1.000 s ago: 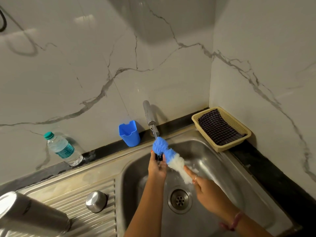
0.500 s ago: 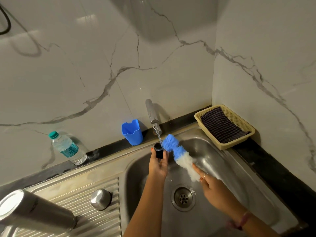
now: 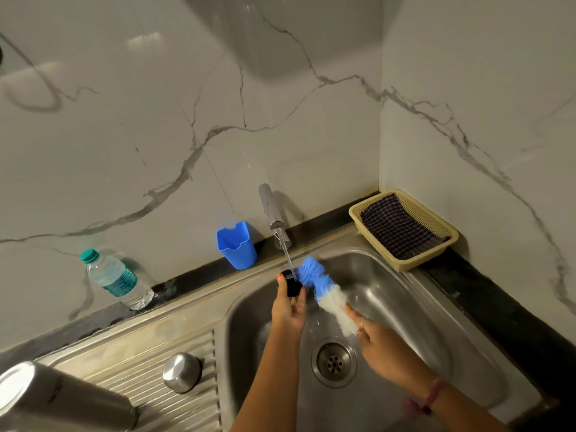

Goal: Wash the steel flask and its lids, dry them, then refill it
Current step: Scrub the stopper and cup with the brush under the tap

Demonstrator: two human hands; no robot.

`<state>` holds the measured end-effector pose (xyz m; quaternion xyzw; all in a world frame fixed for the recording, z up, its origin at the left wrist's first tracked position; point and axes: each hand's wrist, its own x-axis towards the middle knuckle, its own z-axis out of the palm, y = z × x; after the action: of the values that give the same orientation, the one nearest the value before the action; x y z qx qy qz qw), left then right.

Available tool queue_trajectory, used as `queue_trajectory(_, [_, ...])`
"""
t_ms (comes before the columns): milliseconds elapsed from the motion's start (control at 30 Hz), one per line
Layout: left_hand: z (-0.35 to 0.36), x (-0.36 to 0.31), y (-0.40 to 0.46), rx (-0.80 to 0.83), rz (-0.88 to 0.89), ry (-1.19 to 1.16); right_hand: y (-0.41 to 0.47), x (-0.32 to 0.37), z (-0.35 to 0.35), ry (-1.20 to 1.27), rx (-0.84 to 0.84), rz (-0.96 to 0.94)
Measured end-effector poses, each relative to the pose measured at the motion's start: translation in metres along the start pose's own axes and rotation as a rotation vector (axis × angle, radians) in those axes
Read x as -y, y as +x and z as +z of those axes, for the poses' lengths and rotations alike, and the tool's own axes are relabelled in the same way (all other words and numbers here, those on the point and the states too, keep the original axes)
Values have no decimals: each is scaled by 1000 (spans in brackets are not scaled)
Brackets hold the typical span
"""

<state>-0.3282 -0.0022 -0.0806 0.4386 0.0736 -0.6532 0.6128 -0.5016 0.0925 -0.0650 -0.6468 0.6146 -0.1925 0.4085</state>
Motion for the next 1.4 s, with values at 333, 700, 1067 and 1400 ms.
queue_trajectory(333, [3, -2, -2, 26, 20, 103, -4, 12, -3, -64, -26, -10])
queue_trajectory(700, [8, -7, 0, 24, 1, 82, -12, 20, -7, -69, -86, -22])
queue_trajectory(1067, [14, -4, -2, 2, -17, 99, -13, 28, -6, -137, -138, -88])
queue_trajectory(1400, [13, -2, 4, 5, -2, 153, -15, 29, -4, -270, -153, -111])
